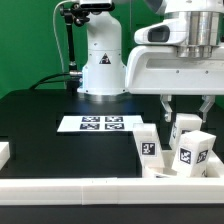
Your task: Assemble stool
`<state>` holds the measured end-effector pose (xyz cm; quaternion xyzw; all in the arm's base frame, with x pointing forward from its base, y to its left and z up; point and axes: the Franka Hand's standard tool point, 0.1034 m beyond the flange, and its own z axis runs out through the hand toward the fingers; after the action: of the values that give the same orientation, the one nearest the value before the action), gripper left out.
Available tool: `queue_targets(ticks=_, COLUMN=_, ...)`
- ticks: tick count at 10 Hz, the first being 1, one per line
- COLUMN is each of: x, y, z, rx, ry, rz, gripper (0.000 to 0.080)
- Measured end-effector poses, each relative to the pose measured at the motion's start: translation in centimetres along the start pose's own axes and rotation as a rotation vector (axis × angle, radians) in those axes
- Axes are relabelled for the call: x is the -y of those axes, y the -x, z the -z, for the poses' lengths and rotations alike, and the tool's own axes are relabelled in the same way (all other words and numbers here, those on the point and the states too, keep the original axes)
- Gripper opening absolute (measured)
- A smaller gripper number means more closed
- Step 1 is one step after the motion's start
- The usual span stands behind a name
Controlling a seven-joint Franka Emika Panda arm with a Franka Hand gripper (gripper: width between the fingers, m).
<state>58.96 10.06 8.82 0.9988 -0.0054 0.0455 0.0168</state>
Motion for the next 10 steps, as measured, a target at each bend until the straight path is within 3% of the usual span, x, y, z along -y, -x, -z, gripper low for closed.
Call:
queue_targets(ticks=5, x=0.09, y=0.02, z=0.0, rx=0.0, ry=-0.002, rz=-0.236, gripper=0.034)
queue_targets(ticks=10, x=0.85, y=0.15, z=-0.05, rx=-0.003, ry=-0.014, rz=-0.688, gripper=0.034)
